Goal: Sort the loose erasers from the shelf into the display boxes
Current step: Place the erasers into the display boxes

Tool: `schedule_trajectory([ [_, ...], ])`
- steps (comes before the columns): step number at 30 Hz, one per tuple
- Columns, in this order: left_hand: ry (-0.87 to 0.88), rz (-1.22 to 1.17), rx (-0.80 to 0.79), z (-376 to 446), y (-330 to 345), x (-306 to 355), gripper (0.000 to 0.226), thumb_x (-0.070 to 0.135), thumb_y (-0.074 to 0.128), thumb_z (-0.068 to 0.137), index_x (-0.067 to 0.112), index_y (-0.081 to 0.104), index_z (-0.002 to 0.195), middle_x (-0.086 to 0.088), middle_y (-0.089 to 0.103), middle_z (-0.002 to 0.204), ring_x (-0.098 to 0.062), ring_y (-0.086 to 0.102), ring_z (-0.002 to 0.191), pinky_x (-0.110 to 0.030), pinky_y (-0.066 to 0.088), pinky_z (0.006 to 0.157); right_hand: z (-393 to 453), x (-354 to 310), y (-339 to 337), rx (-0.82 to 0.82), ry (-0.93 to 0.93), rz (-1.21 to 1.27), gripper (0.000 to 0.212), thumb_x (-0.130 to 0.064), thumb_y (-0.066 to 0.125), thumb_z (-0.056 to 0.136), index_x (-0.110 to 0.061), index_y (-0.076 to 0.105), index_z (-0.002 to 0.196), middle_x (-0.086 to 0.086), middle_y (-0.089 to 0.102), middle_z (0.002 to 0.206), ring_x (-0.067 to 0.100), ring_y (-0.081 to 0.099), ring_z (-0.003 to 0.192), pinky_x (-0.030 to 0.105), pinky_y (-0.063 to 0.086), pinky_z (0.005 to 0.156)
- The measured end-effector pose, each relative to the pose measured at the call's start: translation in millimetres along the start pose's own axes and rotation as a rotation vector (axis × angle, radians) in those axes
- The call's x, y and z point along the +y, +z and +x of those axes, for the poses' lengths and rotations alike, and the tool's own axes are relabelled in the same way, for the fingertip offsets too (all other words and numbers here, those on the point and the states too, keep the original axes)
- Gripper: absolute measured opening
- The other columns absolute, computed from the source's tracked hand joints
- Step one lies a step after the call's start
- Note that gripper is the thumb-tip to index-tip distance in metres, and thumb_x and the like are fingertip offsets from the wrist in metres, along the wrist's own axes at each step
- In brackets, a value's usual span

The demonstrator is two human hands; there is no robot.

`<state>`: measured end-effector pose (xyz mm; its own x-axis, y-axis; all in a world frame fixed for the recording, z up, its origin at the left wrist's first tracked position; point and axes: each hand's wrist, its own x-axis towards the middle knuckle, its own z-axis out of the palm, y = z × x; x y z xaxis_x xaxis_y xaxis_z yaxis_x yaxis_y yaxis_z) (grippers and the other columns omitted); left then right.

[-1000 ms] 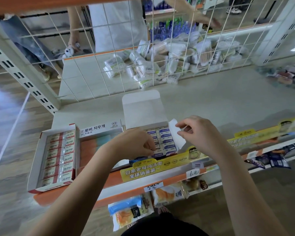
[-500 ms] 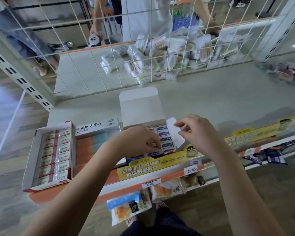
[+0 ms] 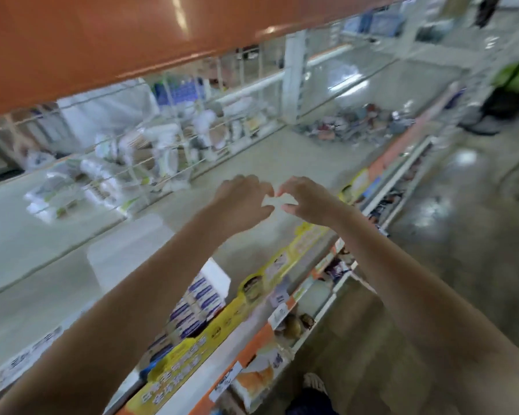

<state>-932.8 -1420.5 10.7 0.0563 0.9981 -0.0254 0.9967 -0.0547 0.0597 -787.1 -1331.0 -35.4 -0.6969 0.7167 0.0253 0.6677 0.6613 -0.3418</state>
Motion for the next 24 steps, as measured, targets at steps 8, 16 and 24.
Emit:
schedule_trajectory([
  [8,0.055,0.031,-0.038,168,28,74,0.044,0.04,0.05,0.092,0.027,0.045,0.134,-0.007,0.045,0.134,-0.027,0.042,0.123,-0.039,0.037,0.097,30,156,-56,-0.062,0.203,-0.048,0.042,-0.017,0.056,0.09,-0.017,0.048,0.131,0.007,0.042,0.136,0.023,0.045,0.123,0.036,0.035,0.104],
  [16,-0.061,-0.086,-0.008,311,58,101,0.048,0.028,0.054,0.089,0.017,0.046,0.135,-0.009,0.046,0.137,-0.029,0.046,0.122,-0.037,0.043,0.097,71,293,-90,-0.042,0.338,-0.112,0.044,-0.016,0.046,0.095,-0.009,0.04,0.138,0.011,0.037,0.145,0.025,0.037,0.131,0.031,0.03,0.103],
  [24,-0.249,-0.101,0.066,363,82,75,0.048,0.014,0.051,0.09,0.018,0.04,0.137,-0.01,0.05,0.129,-0.032,0.051,0.116,-0.04,0.046,0.085,105,335,-81,0.042,0.354,-0.06,0.036,-0.038,0.046,0.093,-0.008,0.054,0.11,0.01,0.05,0.12,0.028,0.05,0.111,0.036,0.043,0.09],
])
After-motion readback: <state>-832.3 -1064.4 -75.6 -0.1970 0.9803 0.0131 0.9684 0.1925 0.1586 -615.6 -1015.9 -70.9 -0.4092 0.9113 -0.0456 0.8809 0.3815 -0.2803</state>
